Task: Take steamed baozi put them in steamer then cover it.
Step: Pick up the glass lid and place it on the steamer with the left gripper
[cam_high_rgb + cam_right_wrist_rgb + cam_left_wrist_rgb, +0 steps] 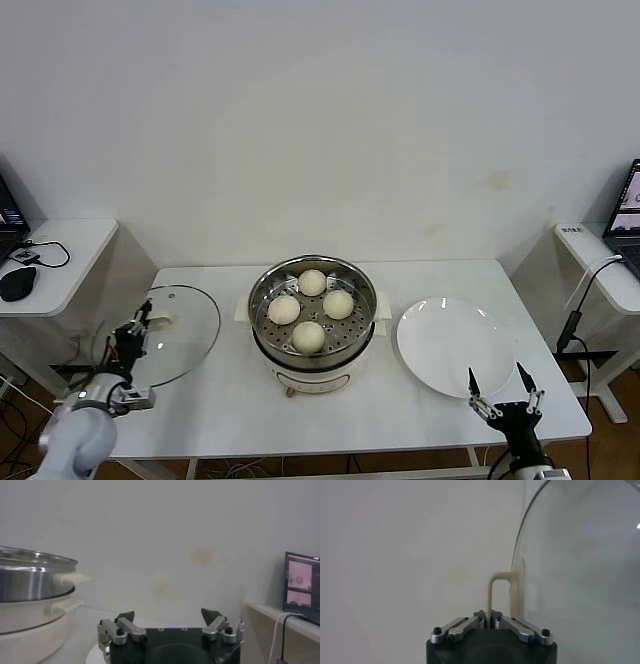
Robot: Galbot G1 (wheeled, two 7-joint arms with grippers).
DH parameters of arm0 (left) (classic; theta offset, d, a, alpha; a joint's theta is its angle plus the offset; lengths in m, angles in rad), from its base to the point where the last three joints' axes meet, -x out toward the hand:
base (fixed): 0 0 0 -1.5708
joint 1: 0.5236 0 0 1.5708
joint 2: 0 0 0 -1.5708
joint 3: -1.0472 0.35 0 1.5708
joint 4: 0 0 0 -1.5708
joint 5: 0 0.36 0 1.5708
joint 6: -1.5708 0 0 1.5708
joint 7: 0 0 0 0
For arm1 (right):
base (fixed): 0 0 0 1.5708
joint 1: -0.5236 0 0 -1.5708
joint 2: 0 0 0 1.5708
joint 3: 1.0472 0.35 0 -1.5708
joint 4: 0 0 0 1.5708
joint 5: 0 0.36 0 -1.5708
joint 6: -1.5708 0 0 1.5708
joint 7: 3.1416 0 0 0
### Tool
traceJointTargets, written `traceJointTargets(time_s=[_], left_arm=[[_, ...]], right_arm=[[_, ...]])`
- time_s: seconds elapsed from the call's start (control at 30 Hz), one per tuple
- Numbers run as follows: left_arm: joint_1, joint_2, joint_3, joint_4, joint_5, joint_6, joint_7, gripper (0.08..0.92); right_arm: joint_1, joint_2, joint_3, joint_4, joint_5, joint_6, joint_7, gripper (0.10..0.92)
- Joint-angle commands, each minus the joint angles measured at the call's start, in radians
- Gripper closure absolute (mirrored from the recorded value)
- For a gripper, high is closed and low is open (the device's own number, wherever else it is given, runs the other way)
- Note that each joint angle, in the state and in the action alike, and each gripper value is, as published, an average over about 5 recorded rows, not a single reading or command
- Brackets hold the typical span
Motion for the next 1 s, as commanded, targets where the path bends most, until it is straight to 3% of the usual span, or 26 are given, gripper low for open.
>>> traceJointTargets(time_s=[0.03,0.23,0.5,0.77,1.0], left_arm=[[0.061,0.077,-0.101,-0.220,-0.045,0.047,0.093,0.860],[0.037,0.078,-0.023,-0.326,-0.041,0.140,0.160,0.860],[-0.075,0.046,0.211,-0.391,0.016,0.297,0.207,0.860],[-0.210,-0.073,0.408,-0.360,0.169,0.382,0.290,0.860],[-0.280,-0.214,0.496,-0.324,0.312,0.414,0.374,0.860]], right_arm=[[0.000,-0.007,-0.005,0.002,0.002,0.000,0.000,0.202],[-0.007,-0.006,-0.010,0.001,-0.010,0.005,0.000,0.202],[-0.009,0.026,-0.032,0.002,-0.108,0.018,0.008,0.202],[0.027,0.069,-0.061,-0.033,-0.214,0.004,0.036,0.203],[0.057,0.056,-0.068,-0.070,-0.234,-0.001,0.047,0.203]])
